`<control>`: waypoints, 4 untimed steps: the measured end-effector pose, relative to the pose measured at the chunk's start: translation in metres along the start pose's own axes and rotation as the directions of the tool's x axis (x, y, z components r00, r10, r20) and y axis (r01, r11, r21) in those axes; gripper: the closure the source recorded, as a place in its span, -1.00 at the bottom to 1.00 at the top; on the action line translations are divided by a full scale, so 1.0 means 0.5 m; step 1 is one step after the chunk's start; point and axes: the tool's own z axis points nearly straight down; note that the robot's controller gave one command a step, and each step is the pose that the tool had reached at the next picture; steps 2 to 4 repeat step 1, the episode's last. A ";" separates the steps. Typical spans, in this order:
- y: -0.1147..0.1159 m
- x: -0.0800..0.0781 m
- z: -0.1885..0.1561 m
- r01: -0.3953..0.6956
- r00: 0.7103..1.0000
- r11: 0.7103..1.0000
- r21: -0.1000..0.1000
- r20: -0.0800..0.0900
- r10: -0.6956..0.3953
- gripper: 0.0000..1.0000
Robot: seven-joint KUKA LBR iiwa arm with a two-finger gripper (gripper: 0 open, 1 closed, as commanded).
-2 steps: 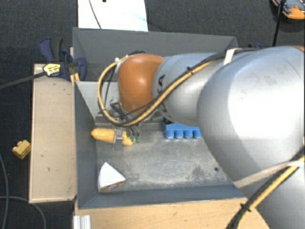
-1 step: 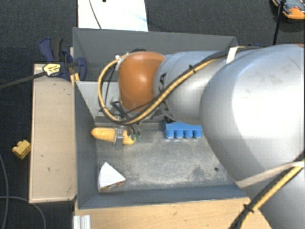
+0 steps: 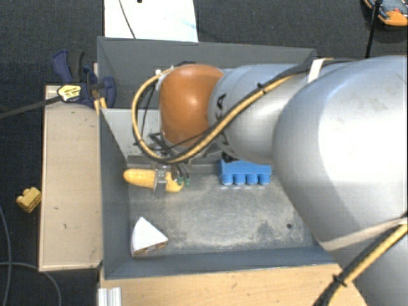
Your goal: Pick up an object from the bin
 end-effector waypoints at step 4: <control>0.000 0.000 -0.043 -0.001 1.000 1.000 0.000 -0.001 0.001 1.00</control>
Offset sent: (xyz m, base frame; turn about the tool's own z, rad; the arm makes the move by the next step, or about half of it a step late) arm 0.0000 -0.0001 0.0014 0.0000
